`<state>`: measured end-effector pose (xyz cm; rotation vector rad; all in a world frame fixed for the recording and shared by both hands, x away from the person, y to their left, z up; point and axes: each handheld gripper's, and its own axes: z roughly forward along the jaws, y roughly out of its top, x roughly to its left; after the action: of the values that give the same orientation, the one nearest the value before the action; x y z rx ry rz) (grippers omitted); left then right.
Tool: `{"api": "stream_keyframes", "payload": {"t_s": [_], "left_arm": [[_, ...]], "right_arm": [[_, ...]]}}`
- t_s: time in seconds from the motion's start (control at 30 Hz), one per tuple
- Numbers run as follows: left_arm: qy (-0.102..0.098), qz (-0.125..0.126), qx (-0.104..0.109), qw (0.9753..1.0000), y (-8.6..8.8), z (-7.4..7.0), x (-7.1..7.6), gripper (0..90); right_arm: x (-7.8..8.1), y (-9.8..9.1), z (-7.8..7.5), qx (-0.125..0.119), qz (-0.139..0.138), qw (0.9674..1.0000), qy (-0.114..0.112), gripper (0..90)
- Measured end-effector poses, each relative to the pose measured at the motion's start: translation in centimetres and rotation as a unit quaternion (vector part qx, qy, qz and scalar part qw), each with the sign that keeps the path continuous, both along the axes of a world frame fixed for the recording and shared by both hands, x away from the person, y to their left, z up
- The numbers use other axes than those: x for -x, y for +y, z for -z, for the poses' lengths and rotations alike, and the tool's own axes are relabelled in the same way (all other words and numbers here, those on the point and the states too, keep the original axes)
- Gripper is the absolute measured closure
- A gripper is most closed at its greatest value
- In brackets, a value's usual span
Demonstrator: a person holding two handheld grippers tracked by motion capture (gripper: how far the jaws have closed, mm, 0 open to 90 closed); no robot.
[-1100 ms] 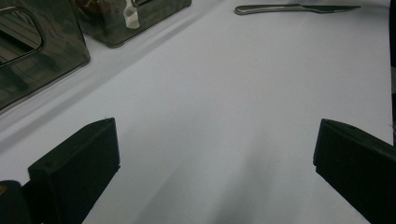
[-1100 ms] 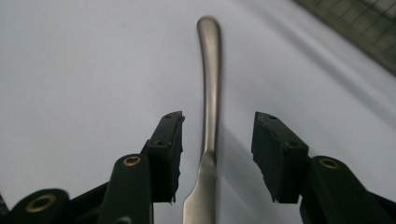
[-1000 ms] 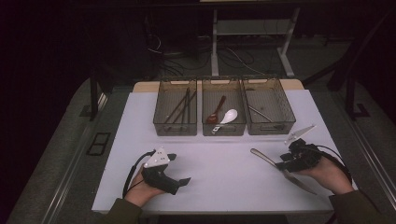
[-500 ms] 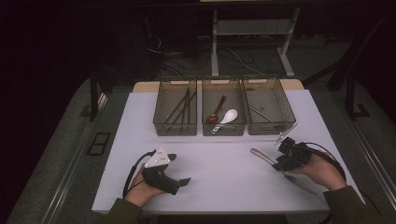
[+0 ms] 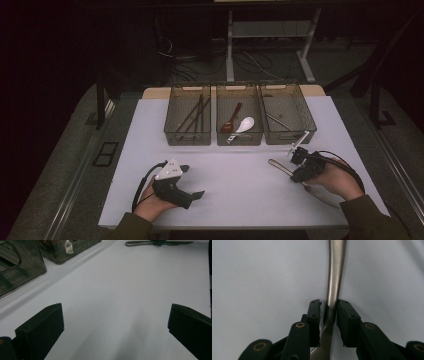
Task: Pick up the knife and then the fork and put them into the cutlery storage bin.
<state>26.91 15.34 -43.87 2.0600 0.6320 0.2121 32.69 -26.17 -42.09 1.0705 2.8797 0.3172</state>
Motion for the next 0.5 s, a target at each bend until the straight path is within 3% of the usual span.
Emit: {"api": "stream_keyframes", "payload": {"t_s": [0.5], "left_arm": [[0.001,0.0,0.0,1.0,-0.07,0.05,0.02,0.0]], "right_arm": [[-0.7,0.96,0.01,0.044,-0.007,0.9989,0.014,72.2]]}}
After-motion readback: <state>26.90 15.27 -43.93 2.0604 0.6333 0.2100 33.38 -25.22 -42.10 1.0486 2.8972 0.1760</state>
